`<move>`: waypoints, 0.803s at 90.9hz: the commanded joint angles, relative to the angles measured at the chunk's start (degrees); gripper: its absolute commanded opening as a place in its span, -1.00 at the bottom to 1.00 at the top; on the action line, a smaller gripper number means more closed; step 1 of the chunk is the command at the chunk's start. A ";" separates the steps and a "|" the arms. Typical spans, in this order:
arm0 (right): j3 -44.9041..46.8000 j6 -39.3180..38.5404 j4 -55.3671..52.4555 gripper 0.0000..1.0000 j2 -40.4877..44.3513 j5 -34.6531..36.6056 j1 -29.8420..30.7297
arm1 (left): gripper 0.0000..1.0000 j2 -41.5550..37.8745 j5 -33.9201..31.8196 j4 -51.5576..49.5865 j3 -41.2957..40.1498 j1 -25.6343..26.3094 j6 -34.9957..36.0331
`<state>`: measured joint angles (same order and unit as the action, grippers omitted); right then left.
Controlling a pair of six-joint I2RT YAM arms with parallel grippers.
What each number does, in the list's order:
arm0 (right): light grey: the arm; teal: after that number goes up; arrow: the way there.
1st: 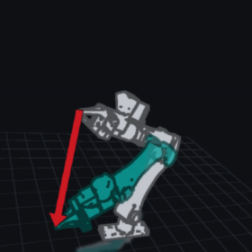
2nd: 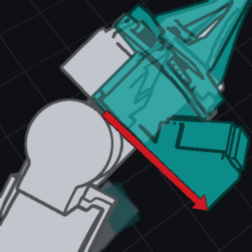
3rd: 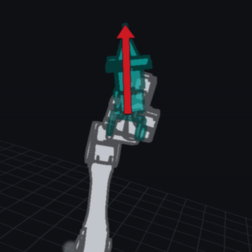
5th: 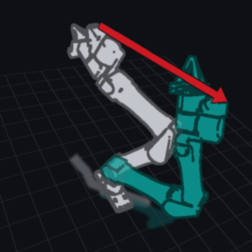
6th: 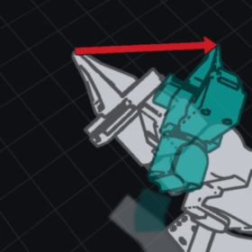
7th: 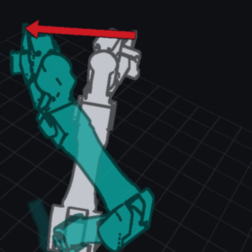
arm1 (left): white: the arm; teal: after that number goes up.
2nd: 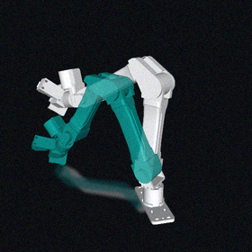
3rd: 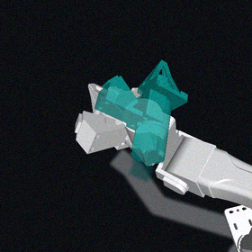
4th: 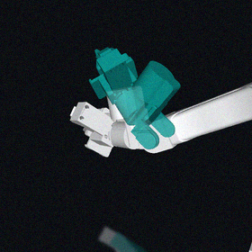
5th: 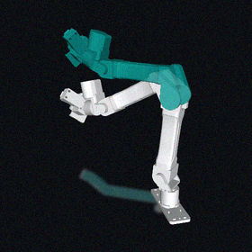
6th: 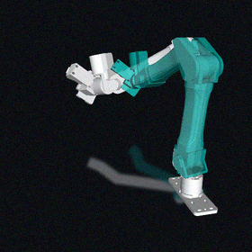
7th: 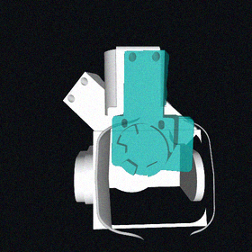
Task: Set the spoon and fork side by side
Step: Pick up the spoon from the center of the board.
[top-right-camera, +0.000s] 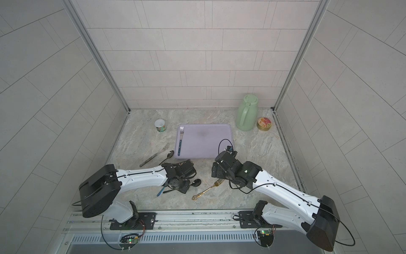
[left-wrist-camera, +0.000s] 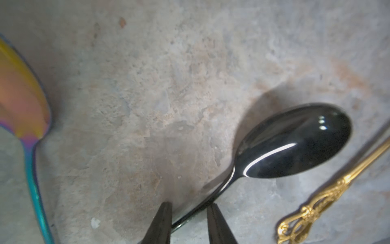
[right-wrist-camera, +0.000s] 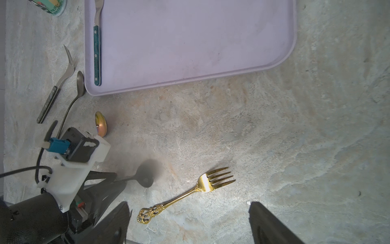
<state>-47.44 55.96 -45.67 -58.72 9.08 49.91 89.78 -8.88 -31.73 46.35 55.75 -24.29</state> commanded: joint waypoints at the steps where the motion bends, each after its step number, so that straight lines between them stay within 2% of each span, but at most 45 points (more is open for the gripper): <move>1: 0.98 0.29 -0.46 0.84 1.15 1.37 0.28 | -0.53 2.00 0.90 0.27 1.56 0.24 -0.40; 24: 1.68 0.32 -0.23 0.85 1.67 1.47 0.28 | -0.72 4.64 1.75 1.39 3.85 0.69 -0.70; 43: 2.10 0.35 0.27 0.85 1.78 1.58 0.28 | -0.76 5.17 1.03 1.49 4.98 0.95 -1.71; 55: 2.09 0.25 0.24 0.85 1.78 1.55 0.28 | -0.46 4.31 1.14 0.79 4.39 1.11 -2.12; 73: 2.18 0.27 0.53 0.86 1.69 1.73 0.28 | -0.47 2.59 1.98 0.73 2.12 2.04 -2.57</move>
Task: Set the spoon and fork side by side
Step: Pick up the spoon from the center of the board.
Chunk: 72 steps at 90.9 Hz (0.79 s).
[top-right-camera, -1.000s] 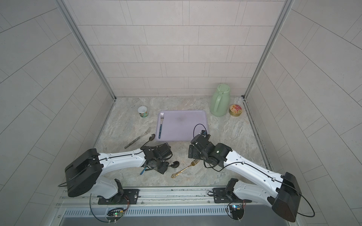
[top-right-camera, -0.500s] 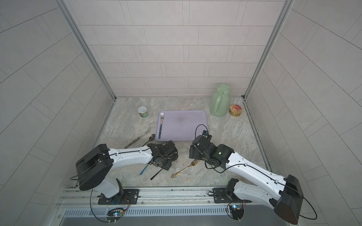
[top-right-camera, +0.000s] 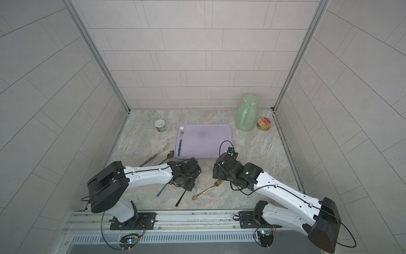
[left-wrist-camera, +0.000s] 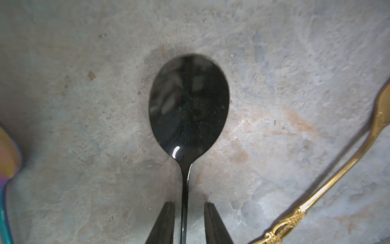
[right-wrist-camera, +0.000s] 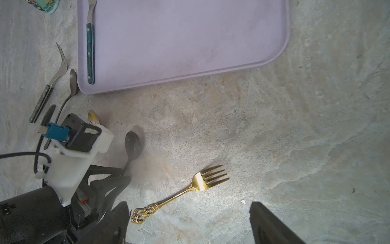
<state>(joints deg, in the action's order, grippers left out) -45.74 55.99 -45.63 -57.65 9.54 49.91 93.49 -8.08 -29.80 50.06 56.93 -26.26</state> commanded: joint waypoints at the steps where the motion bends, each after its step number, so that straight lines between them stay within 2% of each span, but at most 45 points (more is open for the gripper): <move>1: 0.43 0.26 0.51 0.86 0.57 1.27 0.28 | -0.48 -1.12 1.15 -1.21 -1.66 0.93 -0.57; 27: -0.09 0.53 -0.54 0.85 -0.01 1.78 0.28 | -0.79 -1.07 -0.20 -1.33 -2.54 1.27 -1.64; 40: -0.31 0.70 -1.14 0.85 0.08 2.17 0.28 | -0.88 -2.68 -0.99 -2.85 -1.14 1.33 -1.76; 60: -1.12 1.88 -3.29 0.85 -0.34 3.38 0.28 | -0.96 -6.44 -7.24 -10.01 5.97 0.66 -3.02; 72: -1.98 3.42 -4.69 0.84 -1.29 3.25 0.28 | -0.97 -5.83 -8.59 -13.60 12.69 -3.03 -2.79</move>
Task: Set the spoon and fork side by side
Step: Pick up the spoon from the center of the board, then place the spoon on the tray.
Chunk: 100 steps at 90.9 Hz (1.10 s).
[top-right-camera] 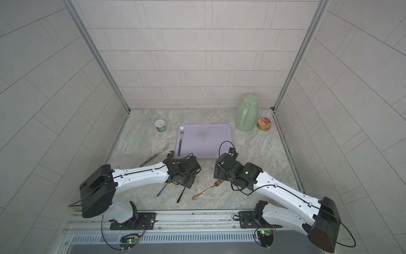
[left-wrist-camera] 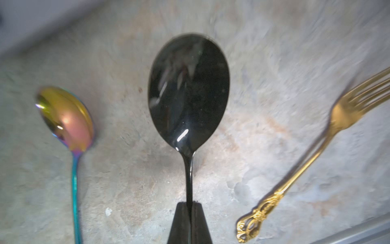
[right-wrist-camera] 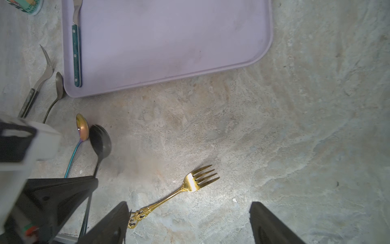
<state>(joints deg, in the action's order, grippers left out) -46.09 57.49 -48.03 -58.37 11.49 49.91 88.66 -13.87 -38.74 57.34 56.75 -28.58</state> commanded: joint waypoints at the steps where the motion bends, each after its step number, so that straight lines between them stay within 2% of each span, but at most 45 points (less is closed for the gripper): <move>1: -1.63 2.05 -2.31 0.84 -0.59 1.28 0.28 | -0.98 -0.75 -2.72 -4.93 6.03 -3.35 -0.41; 22: -1.28 3.15 -2.09 0.84 -1.30 0.47 0.28 | -1.00 6.35 0.39 -7.45 19.76 -12.82 1.67; 55: -1.97 2.39 -2.56 0.81 -2.46 -0.01 0.36 | -1.00 22.05 1.53 -11.13 38.19 -21.49 3.76; 82: -1.82 2.24 -2.14 0.81 -2.94 -0.59 0.45 | -1.00 32.80 5.44 -8.88 45.68 -27.97 5.13; 100: -0.81 2.10 -1.61 0.81 -4.61 -0.44 0.54 | -1.00 39.12 8.85 -9.26 49.76 -30.34 7.69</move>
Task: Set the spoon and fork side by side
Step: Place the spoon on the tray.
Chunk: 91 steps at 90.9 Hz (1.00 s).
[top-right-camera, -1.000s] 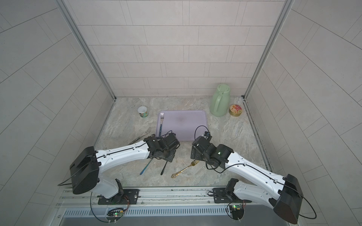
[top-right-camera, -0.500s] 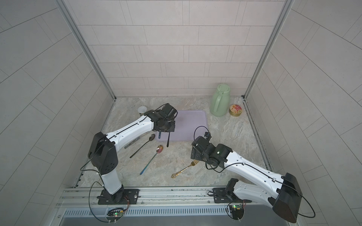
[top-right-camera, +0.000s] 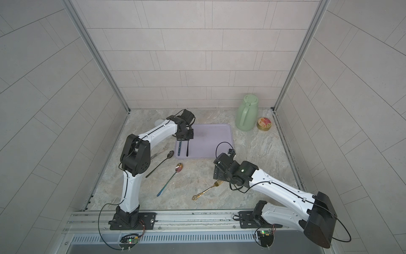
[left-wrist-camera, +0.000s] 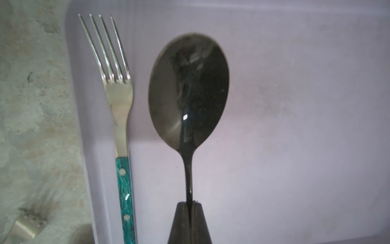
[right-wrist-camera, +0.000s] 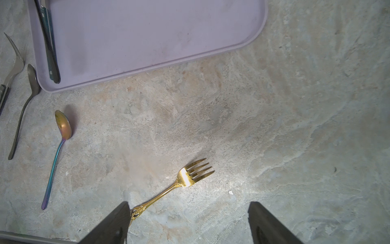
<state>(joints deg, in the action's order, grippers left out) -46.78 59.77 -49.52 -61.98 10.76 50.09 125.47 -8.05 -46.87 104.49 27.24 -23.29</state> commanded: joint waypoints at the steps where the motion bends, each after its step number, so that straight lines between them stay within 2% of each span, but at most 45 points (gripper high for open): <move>1: -0.09 -0.18 -0.05 0.81 -1.07 0.25 0.36 | -1.00 2.58 2.99 -1.12 2.72 -0.85 2.43; 49: 0.44 0.58 1.45 0.81 -3.15 -0.44 0.90 | -1.00 7.54 2.94 -0.55 5.05 -4.61 3.11; 64: 0.47 1.64 1.15 0.81 -3.89 -0.80 1.13 | -0.86 8.81 2.79 -0.77 6.04 -5.00 5.09; 91: -0.68 2.02 1.69 0.72 -5.92 -1.10 2.18 | -0.81 10.13 4.03 -0.28 7.60 -5.02 5.49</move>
<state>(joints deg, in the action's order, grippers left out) -46.72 61.01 -48.10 -67.37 9.47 51.68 133.99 -5.26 -46.78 110.34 22.26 -18.55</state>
